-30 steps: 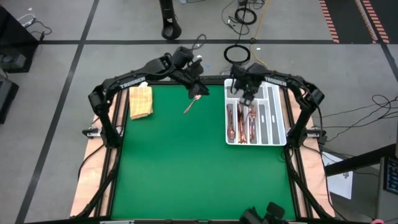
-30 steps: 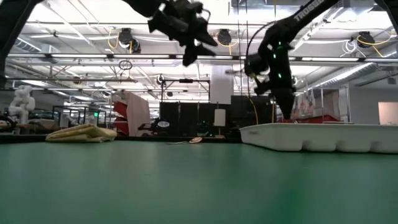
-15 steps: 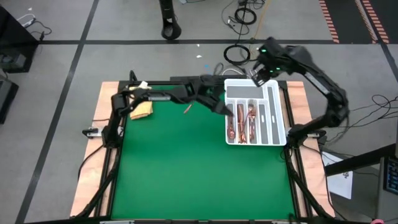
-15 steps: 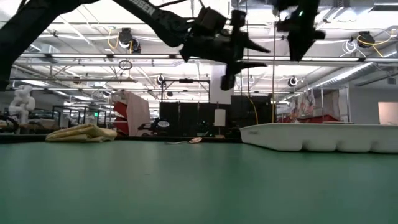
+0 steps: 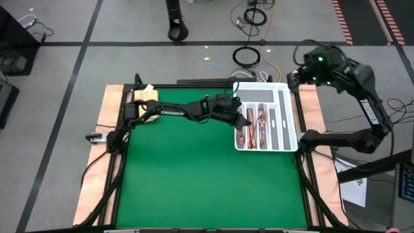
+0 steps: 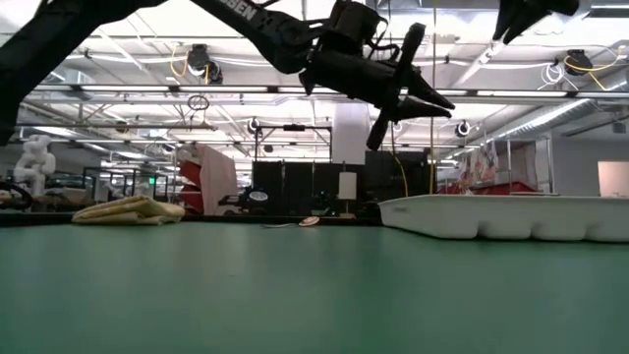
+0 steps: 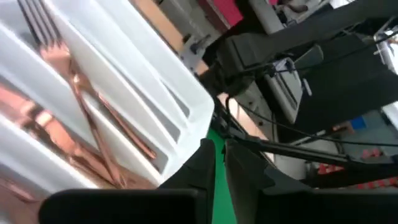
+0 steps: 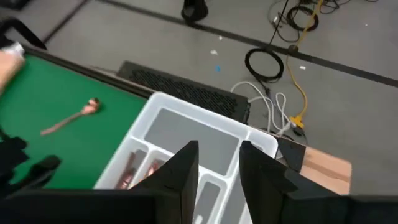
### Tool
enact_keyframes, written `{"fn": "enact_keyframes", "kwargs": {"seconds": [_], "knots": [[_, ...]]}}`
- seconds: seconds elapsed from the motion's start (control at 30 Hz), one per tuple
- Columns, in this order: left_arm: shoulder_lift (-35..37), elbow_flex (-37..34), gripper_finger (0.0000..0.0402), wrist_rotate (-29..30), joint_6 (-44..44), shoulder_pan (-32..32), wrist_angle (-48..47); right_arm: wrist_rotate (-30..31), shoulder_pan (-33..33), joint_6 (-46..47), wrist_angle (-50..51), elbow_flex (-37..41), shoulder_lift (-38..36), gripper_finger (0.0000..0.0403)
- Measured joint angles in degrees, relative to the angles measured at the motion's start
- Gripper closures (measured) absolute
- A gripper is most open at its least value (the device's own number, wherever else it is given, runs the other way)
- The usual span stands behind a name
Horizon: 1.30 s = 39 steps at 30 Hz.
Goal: Sort silverware
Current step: Put the gold fork into the silverware organizer
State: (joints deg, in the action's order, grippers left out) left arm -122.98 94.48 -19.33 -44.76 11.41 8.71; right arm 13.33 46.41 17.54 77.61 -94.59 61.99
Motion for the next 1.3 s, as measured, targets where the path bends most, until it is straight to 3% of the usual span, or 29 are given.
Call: {"fn": "enact_keyframes", "kwargs": {"seconds": [0.07,0.13,0.27,0.37,0.43,0.73,1.07,1.3], "knots": [[-1.2,2.6,0.0361,0.0,3.7,0.6,-2.1,0.0,0.0,1.5,-0.2,0.0,-1.3,0.0300],[-2.5,7.2,0.0362,1.8,9.0,1.1,-10.9,0.0,0.0,2.9,-0.1,0.0,-2.1,0.0300],[-5.3,18.1,0.0372,14.5,29.7,1.0,-28.4,0.0,-0.8,4.3,-0.2,0.0,-2.7,0.0301],[-7.4,23.2,0.0394,21.3,48.6,-0.5,-29.8,0.0,-2.1,4.2,-0.2,0.0,-2.7,0.0301],[-8.7,25.0,0.0395,22.2,54.8,-1.6,-29.7,0.0,-3.0,4.1,-0.2,0.0,-2.7,0.0301],[-14.9,25.5,0.0399,26.8,66.8,-2.9,-32.3,-0.2,-7.2,3.0,-0.1,0.0,-3.1,0.0301],[-15.5,25.6,0.0400,31.5,75.0,-4.3,-27.5,0.1,-11.3,2.8,-0.2,0.0,-3.2,0.0301],[-16.9,25.5,0.0401,29.6,75.1,-4.7,-27.3,0.1,-12.9,1.5,-1.2,0.0,-3.2,0.0301]]}}
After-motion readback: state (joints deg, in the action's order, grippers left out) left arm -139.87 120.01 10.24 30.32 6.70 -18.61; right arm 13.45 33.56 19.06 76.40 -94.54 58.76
